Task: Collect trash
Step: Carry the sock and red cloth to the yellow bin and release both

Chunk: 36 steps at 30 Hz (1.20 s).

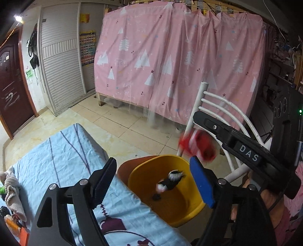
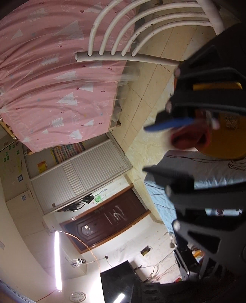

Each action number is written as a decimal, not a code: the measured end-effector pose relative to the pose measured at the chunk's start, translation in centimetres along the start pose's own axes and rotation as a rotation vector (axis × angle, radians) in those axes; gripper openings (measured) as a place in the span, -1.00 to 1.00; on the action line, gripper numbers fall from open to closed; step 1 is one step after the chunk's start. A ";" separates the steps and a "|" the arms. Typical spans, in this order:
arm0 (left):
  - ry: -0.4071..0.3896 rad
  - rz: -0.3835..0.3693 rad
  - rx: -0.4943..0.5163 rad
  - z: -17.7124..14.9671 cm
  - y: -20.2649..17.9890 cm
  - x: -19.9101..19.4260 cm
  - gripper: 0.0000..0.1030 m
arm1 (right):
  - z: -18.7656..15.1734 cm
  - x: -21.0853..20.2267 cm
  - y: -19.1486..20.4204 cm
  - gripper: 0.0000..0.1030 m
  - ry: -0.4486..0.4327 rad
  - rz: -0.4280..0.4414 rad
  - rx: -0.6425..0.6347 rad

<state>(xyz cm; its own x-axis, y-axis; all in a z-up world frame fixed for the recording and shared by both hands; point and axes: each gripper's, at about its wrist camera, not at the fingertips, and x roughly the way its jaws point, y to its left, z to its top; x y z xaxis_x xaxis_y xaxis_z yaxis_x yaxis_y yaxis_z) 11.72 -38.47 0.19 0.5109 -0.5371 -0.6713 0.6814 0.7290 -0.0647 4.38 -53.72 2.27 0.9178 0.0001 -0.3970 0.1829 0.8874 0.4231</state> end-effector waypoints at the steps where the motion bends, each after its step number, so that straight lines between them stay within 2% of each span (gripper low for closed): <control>1: -0.002 0.003 -0.006 -0.1 0.3 -0.3 0.38 | -0.1 0.1 0.0 0.03 -0.002 0.000 0.003; 12: -0.061 0.052 -0.069 -0.3 3.9 -3.7 0.38 | 0.0 0.7 2.7 0.08 0.016 0.028 -0.020; 21: -0.106 0.113 -0.122 -1.0 7.6 -7.1 0.38 | -0.8 2.9 7.0 0.13 0.074 0.078 -0.080; 30: -0.143 0.204 -0.197 -2.5 13.1 -10.9 0.38 | -1.9 5.6 13.2 0.16 0.137 0.150 -0.174; 36: -0.137 0.288 -0.272 -4.6 18.4 -12.6 0.38 | -2.9 7.0 17.4 0.21 0.169 0.186 -0.239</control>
<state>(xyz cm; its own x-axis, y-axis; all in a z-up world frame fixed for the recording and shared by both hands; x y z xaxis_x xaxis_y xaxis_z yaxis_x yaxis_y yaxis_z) 15.37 -16.28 4.06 0.7378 -0.3330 -0.5872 0.3464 0.9333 -0.0940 12.99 -36.92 4.49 0.8529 0.2309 -0.4682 -0.0883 0.9478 0.3065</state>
